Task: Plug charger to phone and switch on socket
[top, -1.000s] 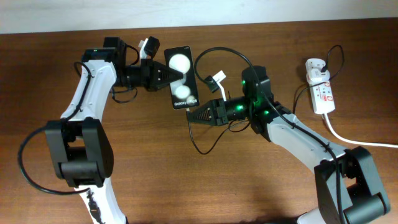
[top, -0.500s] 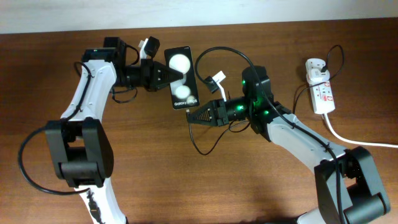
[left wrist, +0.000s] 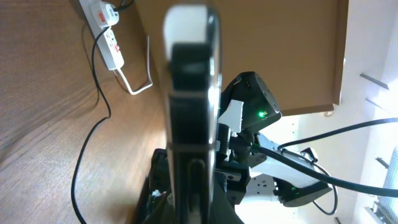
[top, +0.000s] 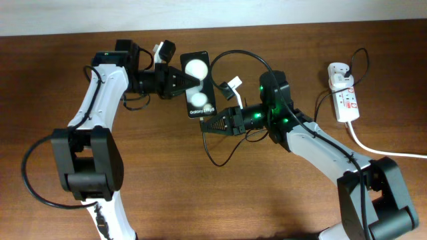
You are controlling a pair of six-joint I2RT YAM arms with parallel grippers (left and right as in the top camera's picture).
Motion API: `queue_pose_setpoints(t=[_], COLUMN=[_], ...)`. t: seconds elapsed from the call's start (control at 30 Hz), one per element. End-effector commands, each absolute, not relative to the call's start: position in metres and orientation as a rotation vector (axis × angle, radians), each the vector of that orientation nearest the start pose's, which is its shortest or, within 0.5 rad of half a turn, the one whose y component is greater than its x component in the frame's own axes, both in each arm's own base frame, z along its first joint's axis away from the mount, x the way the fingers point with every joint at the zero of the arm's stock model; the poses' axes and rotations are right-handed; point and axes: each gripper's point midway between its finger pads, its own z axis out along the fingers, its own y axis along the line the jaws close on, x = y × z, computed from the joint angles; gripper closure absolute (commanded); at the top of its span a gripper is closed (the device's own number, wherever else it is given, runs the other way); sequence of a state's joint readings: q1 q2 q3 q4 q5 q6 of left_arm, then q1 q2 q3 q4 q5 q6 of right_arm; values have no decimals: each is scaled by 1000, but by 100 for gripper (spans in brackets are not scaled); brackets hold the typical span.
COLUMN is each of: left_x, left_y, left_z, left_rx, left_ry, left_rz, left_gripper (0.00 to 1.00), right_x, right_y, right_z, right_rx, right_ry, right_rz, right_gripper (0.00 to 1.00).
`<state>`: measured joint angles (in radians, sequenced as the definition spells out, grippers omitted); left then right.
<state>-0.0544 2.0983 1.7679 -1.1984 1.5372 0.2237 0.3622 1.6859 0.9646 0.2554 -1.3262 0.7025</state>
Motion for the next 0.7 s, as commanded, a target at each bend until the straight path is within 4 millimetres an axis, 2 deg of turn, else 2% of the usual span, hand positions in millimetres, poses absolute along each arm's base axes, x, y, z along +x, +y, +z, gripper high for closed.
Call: queue_pose_setpoints(t=[0.0, 0.43, 0.67], left_x=[397, 397, 397], left_y=[-195, -195, -194], left_z=[248, 246, 244], left_rx=[344, 346, 347], left_ry=[2089, 2100, 2116], left_rz=[-2112, -2101, -2085], left_gripper=[100, 100, 100], right_x=[296, 303, 313], right_y=[289, 289, 278], right_z=[209, 206, 206], right_rx=[-621, -588, -543], right_ry=[2112, 2118, 2116], right_rz=[1953, 1911, 1888], right_gripper=[96, 96, 96])
